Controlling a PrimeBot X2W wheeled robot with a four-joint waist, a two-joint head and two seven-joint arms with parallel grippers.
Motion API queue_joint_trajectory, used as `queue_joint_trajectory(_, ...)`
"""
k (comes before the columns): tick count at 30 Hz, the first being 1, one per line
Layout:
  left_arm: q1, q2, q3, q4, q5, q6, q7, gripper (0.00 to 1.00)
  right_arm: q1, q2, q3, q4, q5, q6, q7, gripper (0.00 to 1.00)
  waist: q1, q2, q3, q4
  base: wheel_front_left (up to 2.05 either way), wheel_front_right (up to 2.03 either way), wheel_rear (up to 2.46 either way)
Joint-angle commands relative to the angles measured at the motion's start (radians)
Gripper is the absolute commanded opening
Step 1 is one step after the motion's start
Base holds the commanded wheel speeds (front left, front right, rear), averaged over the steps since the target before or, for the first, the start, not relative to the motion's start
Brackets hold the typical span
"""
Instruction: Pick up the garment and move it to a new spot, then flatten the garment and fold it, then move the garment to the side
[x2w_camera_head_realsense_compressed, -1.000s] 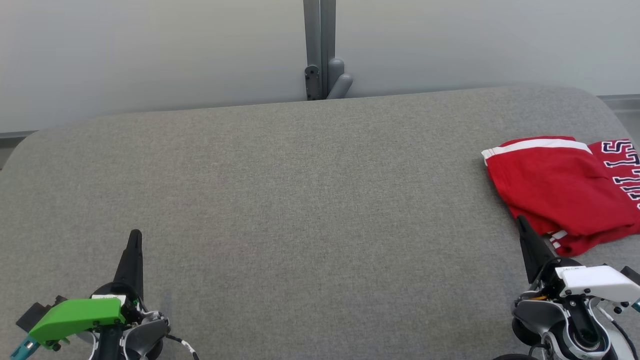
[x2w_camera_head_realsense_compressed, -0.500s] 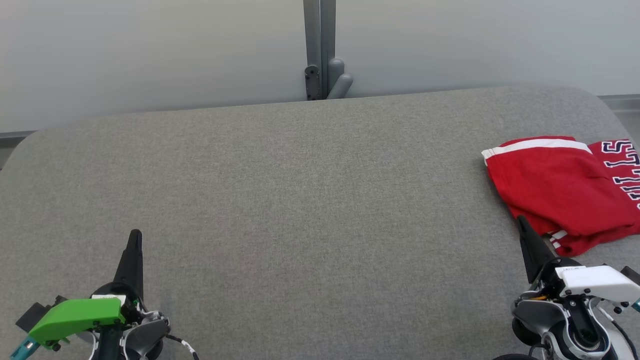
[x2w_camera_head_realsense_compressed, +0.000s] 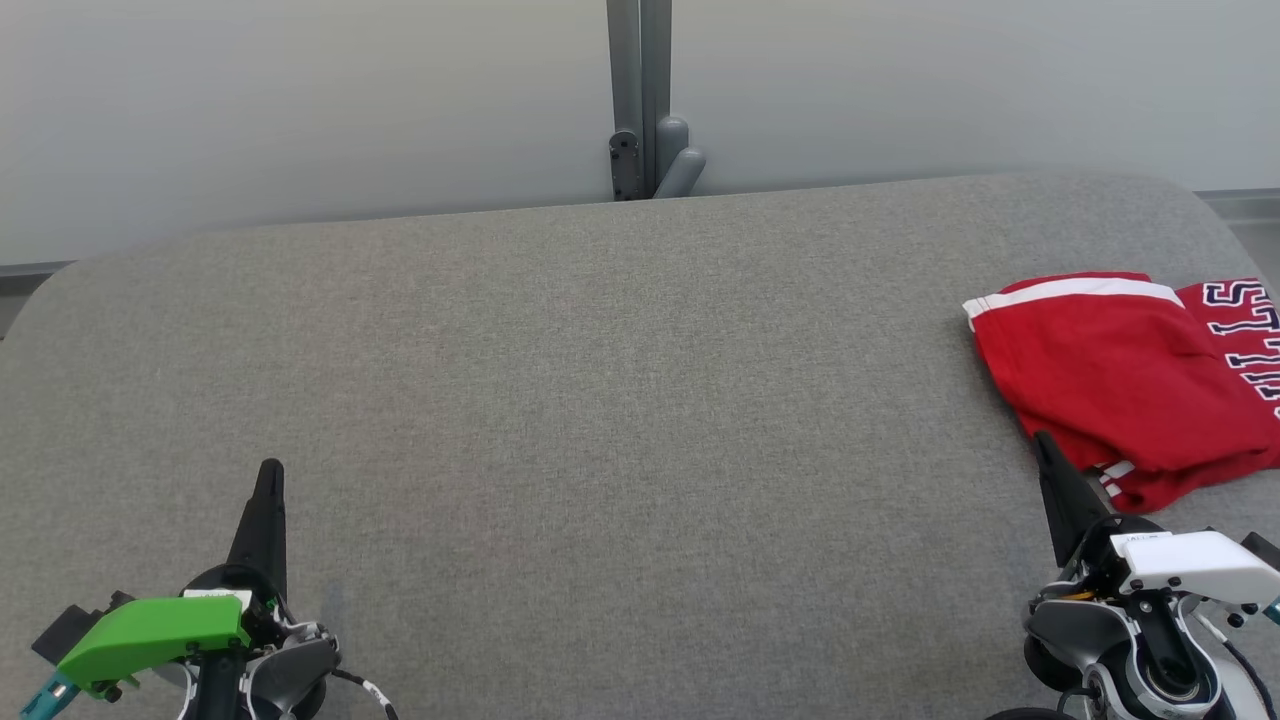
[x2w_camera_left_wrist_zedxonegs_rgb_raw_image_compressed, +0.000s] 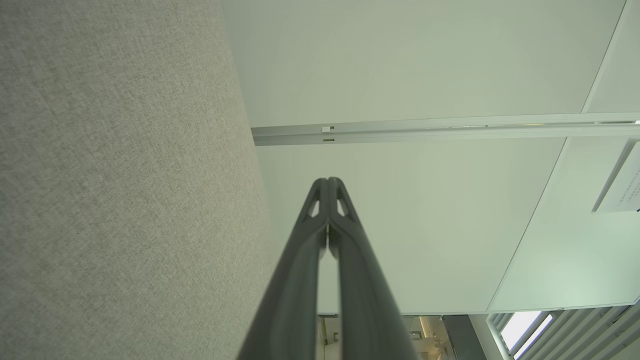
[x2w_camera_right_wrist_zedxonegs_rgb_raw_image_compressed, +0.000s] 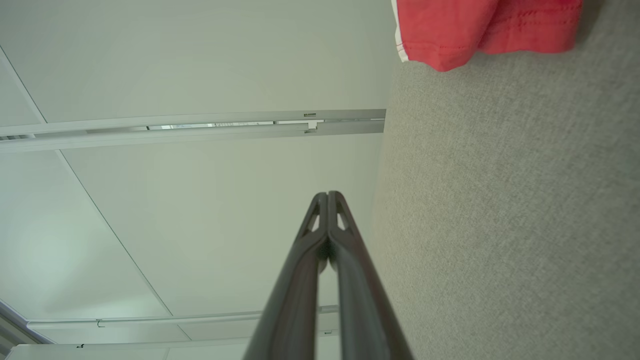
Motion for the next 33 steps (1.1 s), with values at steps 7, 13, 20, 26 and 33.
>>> queue_joint_trajectory(7,-0.012,0.006,0.005,-0.002,0.000,-0.004,0.001,0.00,-0.010,-0.005,0.000,0.002,0.005,0.000,0.000,0.00,0.0000,0.0000,0.000,0.000,0.00,0.00,0.00)
queue_joint_trajectory(13,-0.012,0.006,0.005,-0.002,0.000,-0.004,0.001,0.00,-0.010,-0.005,0.000,0.002,0.005,0.000,0.000,0.00,0.0000,0.0000,0.000,0.000,0.00,0.00,0.00)
queue_joint_trajectory(20,-0.012,0.006,0.005,-0.002,0.000,-0.004,0.001,0.00,-0.010,-0.005,0.000,0.002,0.005,0.000,0.000,0.00,0.0000,0.0000,0.000,0.000,0.00,0.00,0.00)
queue_joint_trajectory(26,-0.012,0.006,0.005,-0.002,0.000,-0.004,0.001,0.00,-0.010,-0.005,0.000,0.002,0.005,0.000,0.000,0.00,0.0000,0.0000,0.000,0.000,0.00,0.00,0.00)
queue_joint_trajectory(33,-0.012,0.006,0.005,-0.002,0.000,-0.004,0.001,0.00,-0.010,-0.005,0.000,0.002,0.005,0.000,0.000,0.00,0.0000,0.0000,0.000,0.000,0.00,0.00,0.00)
